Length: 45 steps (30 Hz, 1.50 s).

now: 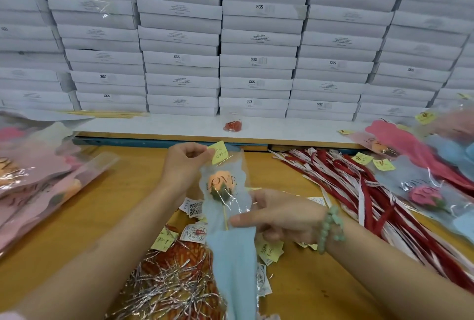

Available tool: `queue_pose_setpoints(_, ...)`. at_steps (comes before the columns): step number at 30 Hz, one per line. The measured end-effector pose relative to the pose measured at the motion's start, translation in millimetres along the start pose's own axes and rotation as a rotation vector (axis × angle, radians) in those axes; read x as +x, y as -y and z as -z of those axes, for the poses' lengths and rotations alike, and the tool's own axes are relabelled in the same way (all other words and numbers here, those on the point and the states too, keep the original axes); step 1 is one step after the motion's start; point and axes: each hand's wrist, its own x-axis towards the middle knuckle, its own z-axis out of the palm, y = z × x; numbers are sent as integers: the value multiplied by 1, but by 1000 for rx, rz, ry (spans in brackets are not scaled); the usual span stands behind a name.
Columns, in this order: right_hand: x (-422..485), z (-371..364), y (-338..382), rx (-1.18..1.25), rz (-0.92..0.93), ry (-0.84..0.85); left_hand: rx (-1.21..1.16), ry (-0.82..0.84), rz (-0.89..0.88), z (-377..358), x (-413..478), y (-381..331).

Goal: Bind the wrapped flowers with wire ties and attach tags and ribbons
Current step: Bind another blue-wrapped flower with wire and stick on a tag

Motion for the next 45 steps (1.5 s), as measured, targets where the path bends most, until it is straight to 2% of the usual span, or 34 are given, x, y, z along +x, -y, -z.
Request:
queue_pose_setpoints(4,-6,-3,5,-129,35,97,-61,87,82,3,0,5)
queue_pose_setpoints(9,-19,-2,17,-634,215,245,-149,223,161,7,1,5)
queue_pose_setpoints(13,-10,-10,6,-865,419,61,-156,252,177,11,1,6)
queue_pose_setpoints(18,-3,-18,-1,-1020,494,7,-115,234,140,10,0,6)
queue_pose_setpoints(21,-3,-17,0,-1117,480,-23,-98,211,125,10,-1,7)
queue_pose_setpoints(32,-2,-12,1,-1220,331,13,-159,182,137,8,-1,12)
queue_pose_setpoints(37,-7,2,10,-1002,268,29,-172,181,132,6,-1,13)
queue_pose_setpoints(45,-12,28,12,-885,256,73,-167,222,128,1,-9,9)
